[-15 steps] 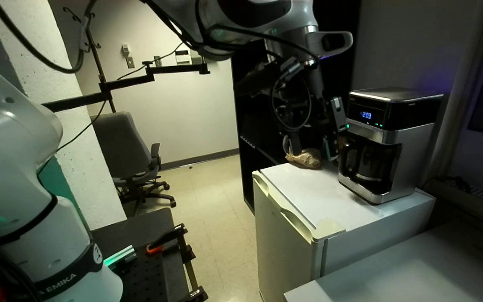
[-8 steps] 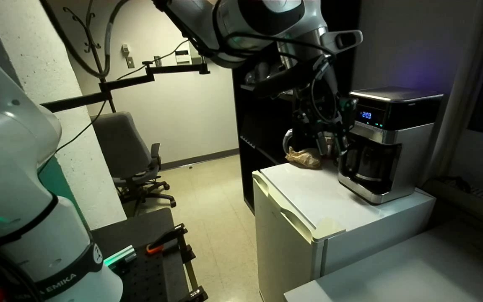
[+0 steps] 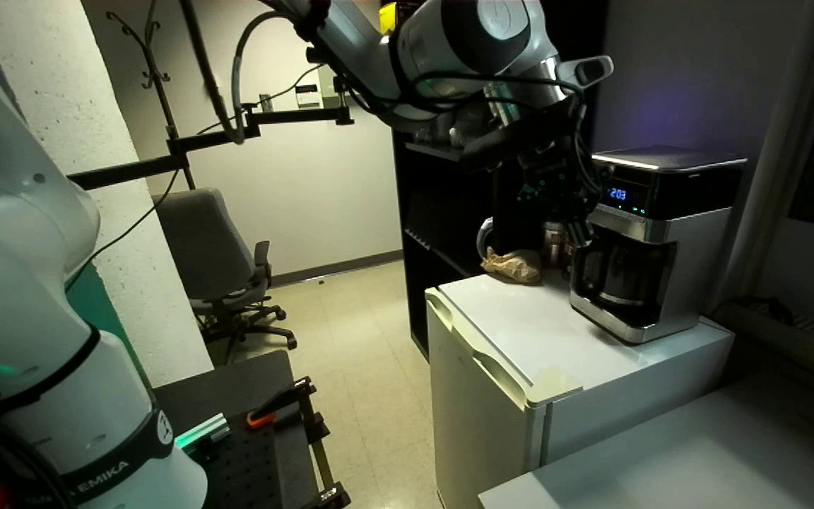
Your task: Tap the right side of the coffee machine
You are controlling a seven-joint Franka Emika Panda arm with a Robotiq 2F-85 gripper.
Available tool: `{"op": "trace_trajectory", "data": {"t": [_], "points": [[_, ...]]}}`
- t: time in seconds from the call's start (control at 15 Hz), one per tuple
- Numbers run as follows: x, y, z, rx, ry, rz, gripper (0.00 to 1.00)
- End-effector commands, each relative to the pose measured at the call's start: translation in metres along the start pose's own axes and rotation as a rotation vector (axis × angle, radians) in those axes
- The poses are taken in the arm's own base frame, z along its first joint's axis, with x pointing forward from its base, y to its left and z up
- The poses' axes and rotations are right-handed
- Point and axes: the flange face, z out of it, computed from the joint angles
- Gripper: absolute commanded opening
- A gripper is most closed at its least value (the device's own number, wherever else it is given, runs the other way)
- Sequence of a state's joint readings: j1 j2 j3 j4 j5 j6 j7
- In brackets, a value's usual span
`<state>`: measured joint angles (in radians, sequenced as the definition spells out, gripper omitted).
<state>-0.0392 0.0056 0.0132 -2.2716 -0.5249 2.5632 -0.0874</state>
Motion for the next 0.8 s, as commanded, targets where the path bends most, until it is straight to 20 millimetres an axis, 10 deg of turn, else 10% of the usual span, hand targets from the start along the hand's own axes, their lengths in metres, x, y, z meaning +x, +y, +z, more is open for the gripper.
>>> {"op": "trace_trajectory", "data": {"t": [0.0,0.73], "points": [[0.03,-0.004,0.013,-0.021,0.045,-0.079,0.0],[0.1,-0.021,0.035,-0.064,0.224,-0.189,0.0]]}}
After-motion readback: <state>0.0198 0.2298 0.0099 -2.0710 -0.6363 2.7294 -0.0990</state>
